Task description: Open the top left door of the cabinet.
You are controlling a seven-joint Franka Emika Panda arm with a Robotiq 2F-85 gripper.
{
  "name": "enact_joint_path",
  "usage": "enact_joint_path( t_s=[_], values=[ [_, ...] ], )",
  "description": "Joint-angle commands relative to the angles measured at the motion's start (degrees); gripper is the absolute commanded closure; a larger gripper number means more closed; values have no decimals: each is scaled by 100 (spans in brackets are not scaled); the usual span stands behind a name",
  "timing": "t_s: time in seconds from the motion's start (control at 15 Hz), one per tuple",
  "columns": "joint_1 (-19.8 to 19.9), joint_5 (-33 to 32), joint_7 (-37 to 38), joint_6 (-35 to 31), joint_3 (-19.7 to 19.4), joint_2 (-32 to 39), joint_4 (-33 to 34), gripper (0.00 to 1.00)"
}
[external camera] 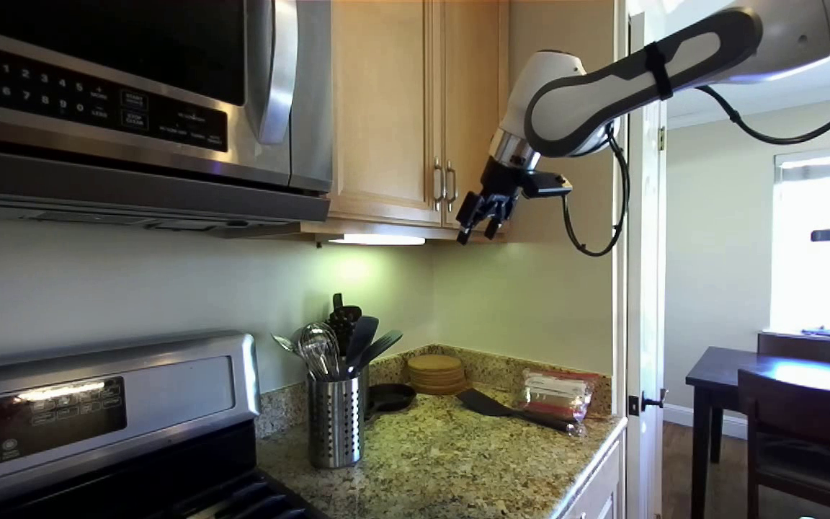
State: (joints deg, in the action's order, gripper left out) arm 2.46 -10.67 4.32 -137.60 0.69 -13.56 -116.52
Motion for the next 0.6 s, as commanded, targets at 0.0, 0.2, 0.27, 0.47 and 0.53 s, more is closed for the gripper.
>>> enact_joint_path(
  t_s=[0.0,0.2,0.27,0.47,0.53],
  values=[
    [99,-117,385,-287,22,423,584,0],
    [108,-146,455,-384,-6,698,1036,0],
    [105,-130,465,-409,-23,789,1195,0],
    [100,-180,491,-474,-67,1017,1594,0],
    [95,-165,441,-466,-90,1085,1726,0]
  ],
)
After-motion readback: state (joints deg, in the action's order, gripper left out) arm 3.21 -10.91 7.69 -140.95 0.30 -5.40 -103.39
